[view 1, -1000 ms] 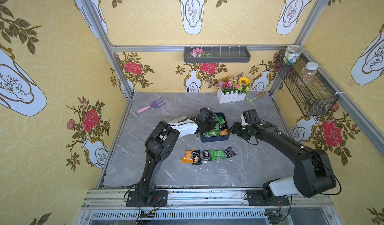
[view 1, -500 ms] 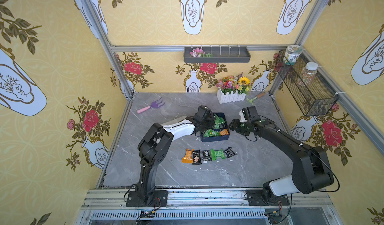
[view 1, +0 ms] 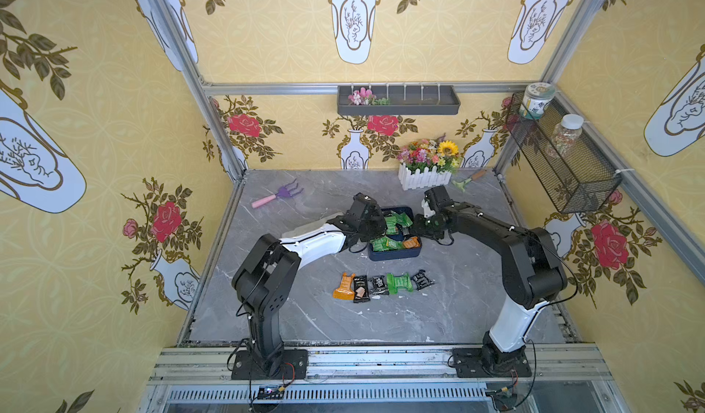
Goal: Take the cookies out of the storage box
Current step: Pick up the cookie from the storage box, then pick up the storage box at the center of the board.
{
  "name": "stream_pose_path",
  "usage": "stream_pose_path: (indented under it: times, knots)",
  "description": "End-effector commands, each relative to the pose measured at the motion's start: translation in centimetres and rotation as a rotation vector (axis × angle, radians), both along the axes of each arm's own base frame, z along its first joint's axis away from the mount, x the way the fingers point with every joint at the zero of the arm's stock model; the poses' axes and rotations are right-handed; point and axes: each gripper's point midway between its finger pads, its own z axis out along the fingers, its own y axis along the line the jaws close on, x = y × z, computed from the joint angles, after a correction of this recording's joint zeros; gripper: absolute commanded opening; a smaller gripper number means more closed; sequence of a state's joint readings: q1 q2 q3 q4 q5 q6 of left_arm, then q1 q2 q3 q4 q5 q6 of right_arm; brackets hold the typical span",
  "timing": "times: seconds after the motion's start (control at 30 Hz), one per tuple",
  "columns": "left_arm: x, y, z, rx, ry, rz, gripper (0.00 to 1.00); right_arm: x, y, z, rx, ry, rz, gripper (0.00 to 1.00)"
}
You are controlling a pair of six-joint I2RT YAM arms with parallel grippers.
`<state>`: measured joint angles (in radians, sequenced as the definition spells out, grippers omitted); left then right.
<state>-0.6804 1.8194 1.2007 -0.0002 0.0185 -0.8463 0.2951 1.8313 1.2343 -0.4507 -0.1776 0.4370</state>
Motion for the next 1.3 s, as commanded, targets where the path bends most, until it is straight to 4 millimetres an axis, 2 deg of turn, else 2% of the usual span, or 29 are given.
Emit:
stream_pose_path:
  times: [0.0,0.13,0.23,0.33,0.53,0.73,0.83,0.9,0.97,1.07,1.17,1.27]
  knots:
    - [-0.4,0.8,0.7,-0.012,-0.015,0.000,0.00,0.0,-0.7,-0.9,-0.067,0.018,0.012,0.38]
    - [-1.7,2.4,1.0,-0.002,-0.016,-0.001,0.00,0.2,-0.7,-1.0,-0.079,0.018,0.016,0.25]
    - [-3.5,3.5,0.8,0.006,-0.004,-0.017,0.00,0.3,-1.2,-1.0,-0.099,0.015,0.008,0.24]
    - [-5.6,5.0,0.1,0.038,0.018,-0.031,0.00,0.5,-1.8,-1.2,-0.127,0.016,-0.005,0.20]
    - [-11.0,7.5,-1.6,0.061,0.074,-0.058,0.00,1.1,-1.9,-1.3,-0.114,0.017,-0.009,0.18]
    - [-16.6,7.0,-3.4,0.055,0.144,-0.149,0.00,1.1,-1.7,-1.3,-0.097,0.021,-0.017,0.17]
    - [-18.2,7.8,-4.3,0.054,0.166,-0.149,0.00,1.1,-1.7,-1.4,-0.093,0.020,-0.021,0.16]
    - [-18.7,8.9,-4.7,0.063,0.171,-0.125,0.00,1.1,-1.6,-1.4,-0.091,0.021,-0.019,0.16]
    - [-18.4,9.8,-4.4,0.085,0.144,-0.086,0.00,1.1,-1.6,-1.3,-0.090,0.020,-0.016,0.16]
    - [-16.5,10.7,-3.0,0.108,0.074,-0.042,0.00,1.1,-1.6,-1.3,-0.091,0.017,-0.011,0.16]
    - [-13.8,11.1,-1.6,0.111,0.022,-0.017,0.00,0.9,-1.5,-1.2,-0.094,0.015,0.000,0.14]
    - [-11.5,11.0,-1.1,0.113,-0.020,-0.023,0.00,0.6,-1.5,-1.3,-0.102,0.018,0.020,0.13]
